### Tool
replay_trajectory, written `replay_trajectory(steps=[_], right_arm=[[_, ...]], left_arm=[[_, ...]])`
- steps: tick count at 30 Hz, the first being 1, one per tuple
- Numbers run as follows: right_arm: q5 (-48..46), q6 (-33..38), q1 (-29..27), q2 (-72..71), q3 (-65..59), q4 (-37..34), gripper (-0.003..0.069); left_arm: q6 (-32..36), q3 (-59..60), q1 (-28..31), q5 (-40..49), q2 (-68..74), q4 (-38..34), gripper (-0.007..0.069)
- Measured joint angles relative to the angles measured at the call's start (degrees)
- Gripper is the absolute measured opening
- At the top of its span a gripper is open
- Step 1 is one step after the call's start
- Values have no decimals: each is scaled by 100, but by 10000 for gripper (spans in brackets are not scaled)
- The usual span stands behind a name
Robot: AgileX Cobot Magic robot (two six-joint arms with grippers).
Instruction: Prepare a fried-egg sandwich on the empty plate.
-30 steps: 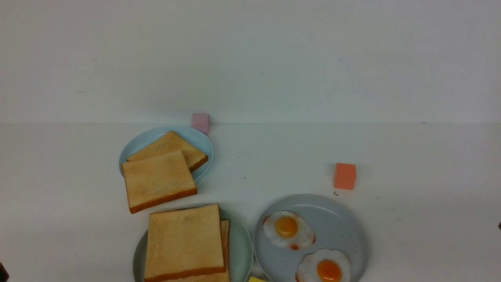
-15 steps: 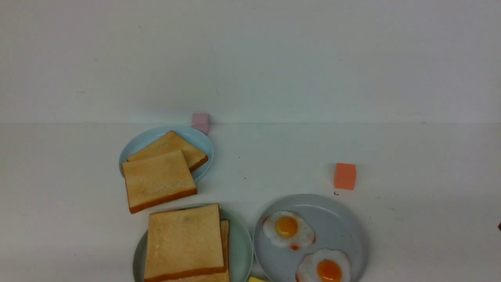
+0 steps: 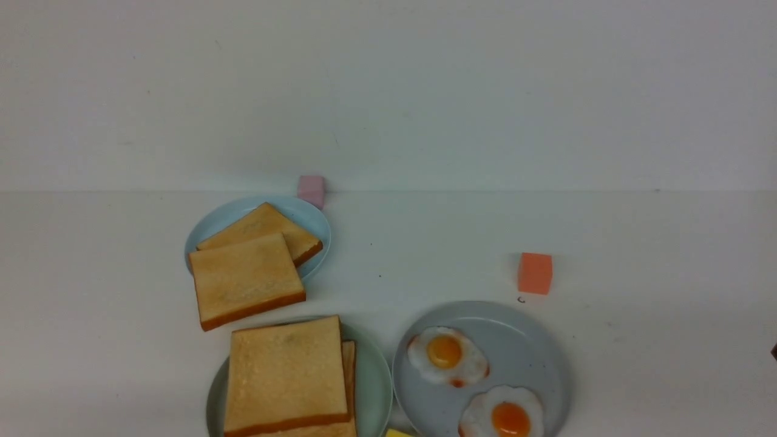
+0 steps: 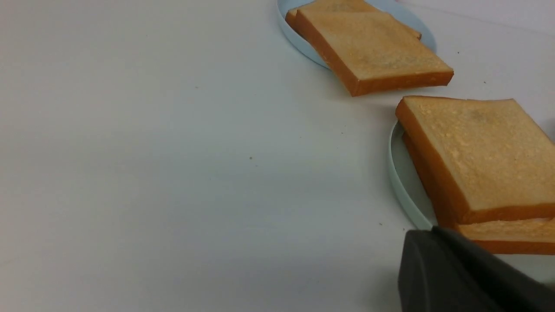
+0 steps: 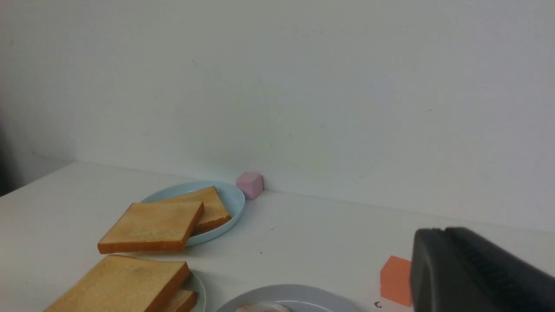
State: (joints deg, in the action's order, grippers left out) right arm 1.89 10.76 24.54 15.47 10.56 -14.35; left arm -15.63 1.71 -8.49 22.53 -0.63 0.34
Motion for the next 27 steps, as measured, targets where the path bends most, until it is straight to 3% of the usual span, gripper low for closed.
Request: replay_trajectory(steps=[12, 18, 22, 27], right_arm=[[-189, 46, -67, -442, 0, 113, 72], [-550, 119, -924, -1015, 0, 335, 82], [-1934, -473, -1860, -1523, -81, 869, 87], [-2312, -1076, -2639, -1611, -654, 1276, 92]], left_arm=[[0, 0, 0, 0, 0, 0, 17], [0, 0, 0, -5, 0, 0, 22], [0, 0, 0, -5, 0, 0, 29], [0, 0, 0, -5, 0, 0, 29]])
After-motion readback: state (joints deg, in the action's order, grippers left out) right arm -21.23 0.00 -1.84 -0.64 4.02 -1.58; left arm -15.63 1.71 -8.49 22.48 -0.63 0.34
